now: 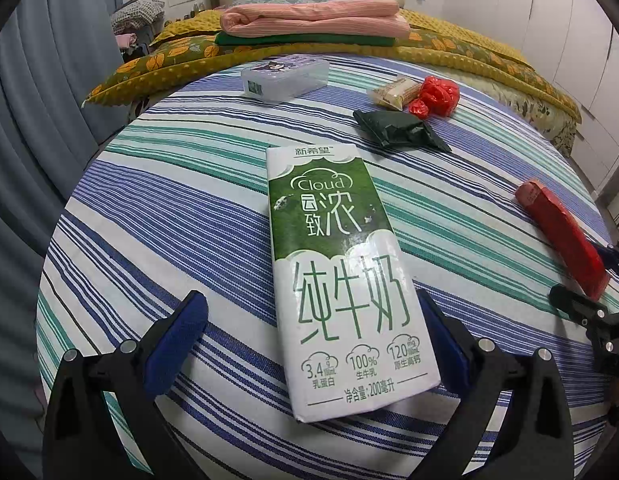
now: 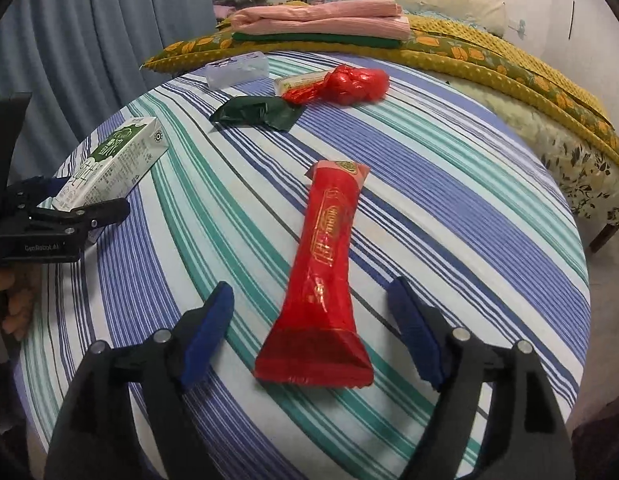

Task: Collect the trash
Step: 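Grasp the red stick wrapper with the right tool while the left tool holds the carton, then carry the carton and red wrapper over the wastebasket and open both tools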

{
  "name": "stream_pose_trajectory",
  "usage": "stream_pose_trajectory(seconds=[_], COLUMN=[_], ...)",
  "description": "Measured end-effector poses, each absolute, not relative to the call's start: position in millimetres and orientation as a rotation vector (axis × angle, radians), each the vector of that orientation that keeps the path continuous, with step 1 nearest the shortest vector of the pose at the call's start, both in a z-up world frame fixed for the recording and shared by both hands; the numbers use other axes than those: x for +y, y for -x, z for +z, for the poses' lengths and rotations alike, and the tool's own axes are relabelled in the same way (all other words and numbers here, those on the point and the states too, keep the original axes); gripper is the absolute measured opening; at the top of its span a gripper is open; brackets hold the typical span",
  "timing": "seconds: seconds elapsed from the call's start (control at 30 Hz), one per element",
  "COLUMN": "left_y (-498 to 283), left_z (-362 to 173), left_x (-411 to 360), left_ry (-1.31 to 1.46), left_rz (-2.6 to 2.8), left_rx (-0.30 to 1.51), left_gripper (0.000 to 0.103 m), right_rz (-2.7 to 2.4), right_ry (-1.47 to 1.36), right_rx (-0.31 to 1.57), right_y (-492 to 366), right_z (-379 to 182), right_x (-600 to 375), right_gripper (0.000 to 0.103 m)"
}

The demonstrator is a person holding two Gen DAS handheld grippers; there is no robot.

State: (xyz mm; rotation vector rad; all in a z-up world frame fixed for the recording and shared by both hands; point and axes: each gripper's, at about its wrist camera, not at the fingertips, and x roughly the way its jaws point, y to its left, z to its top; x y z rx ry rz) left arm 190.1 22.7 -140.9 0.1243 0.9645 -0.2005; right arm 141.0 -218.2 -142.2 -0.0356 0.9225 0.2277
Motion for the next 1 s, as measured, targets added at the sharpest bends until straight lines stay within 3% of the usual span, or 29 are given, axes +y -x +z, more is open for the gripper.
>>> stream_pose_trajectory(seconds=[0.4, 0.6, 0.67, 0.73, 0.77, 0.83, 1.0], left_y=[-188, -199, -204, -208, -208, -207, -199], left_z=[-131, -118, -119, -121, -121, -121, -117], left_x=[39, 29, 21, 15, 13, 11, 8], left_ry=[-0.118, -0.129, -0.168, -0.219, -0.232, -0.244, -0.221], left_rz=[-0.348, -0.357, -0.345, -0.315, -0.316, -0.324, -0.343], left_rx=[1.021, 1.01, 1.019, 1.027, 1.025, 1.022, 0.993], left_gripper=[0.099, 0.097, 0.092, 0.077, 0.073, 0.056, 0.052], right_rz=[0.31, 0.325, 0.304, 0.299, 0.3, 0.303, 0.314], right_ry=[-0.012, 0.003, 0.012, -0.007, -0.023, -0.042, -0.088], right_rx=[1.021, 1.146, 1.167, 1.187, 1.189, 1.17, 1.113], right_y=[-147, -184, -193, -199, -200, -196, -182], right_z=[-115, -111, -115, -119, -119, -115, -102], right_x=[-235, -224, -223, -226, -228, -233, -249], right_gripper=[0.078, 0.059, 0.049, 0.023, 0.021, 0.015, 0.013])
